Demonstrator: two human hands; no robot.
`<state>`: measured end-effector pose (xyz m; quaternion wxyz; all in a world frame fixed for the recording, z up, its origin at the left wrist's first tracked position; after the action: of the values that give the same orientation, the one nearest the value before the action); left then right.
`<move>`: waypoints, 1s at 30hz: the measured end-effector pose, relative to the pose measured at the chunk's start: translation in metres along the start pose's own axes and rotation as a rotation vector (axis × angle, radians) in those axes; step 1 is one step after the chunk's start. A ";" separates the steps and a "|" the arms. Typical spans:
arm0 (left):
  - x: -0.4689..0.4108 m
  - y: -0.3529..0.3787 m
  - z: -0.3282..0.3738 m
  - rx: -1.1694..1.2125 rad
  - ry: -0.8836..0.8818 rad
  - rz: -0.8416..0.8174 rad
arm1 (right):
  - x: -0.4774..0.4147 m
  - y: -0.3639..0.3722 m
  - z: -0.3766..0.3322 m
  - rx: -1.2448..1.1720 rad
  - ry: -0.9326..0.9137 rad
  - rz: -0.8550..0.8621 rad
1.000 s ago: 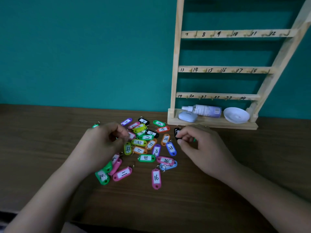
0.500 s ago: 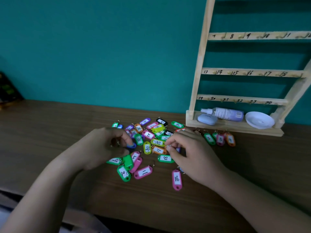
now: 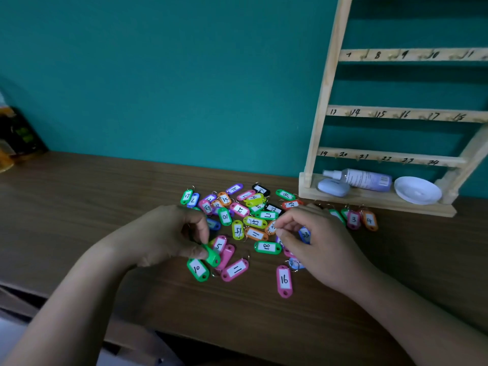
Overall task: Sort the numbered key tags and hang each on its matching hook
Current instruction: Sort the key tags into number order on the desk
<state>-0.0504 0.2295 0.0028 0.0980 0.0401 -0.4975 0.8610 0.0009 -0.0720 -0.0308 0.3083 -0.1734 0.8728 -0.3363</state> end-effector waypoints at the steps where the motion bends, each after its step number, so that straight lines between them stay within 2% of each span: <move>1: 0.000 0.000 0.000 0.018 0.009 0.006 | 0.000 0.000 0.000 -0.001 0.001 -0.006; 7: -0.004 0.013 0.024 0.149 0.156 0.117 | 0.000 0.002 0.000 0.003 -0.007 -0.016; 10: -0.007 0.029 0.045 0.186 0.235 0.093 | 0.000 0.003 0.000 0.012 -0.019 -0.015; 16: -0.013 0.047 0.061 0.104 0.305 0.039 | 0.000 0.003 0.001 0.016 -0.024 -0.012; 21: -0.010 0.044 0.058 0.115 0.292 0.018 | 0.001 0.002 -0.001 0.018 -0.045 -0.021; 30: -0.005 0.012 0.028 -0.027 0.042 0.250 | 0.003 0.001 -0.003 0.005 -0.035 -0.026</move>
<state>-0.0490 0.1991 0.0056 0.0005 -0.0416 -0.5079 0.8604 -0.0031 -0.0711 -0.0311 0.3194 -0.1900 0.8641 -0.3394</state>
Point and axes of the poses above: each hand's wrist, its own x-axis away from the middle knuckle, its own y-axis out of the palm, z = x × y, the point moved 2 cm from there along -x, towards the middle knuckle, and after that the axes turned 2 degrees about -y, right-handed, at the moved point
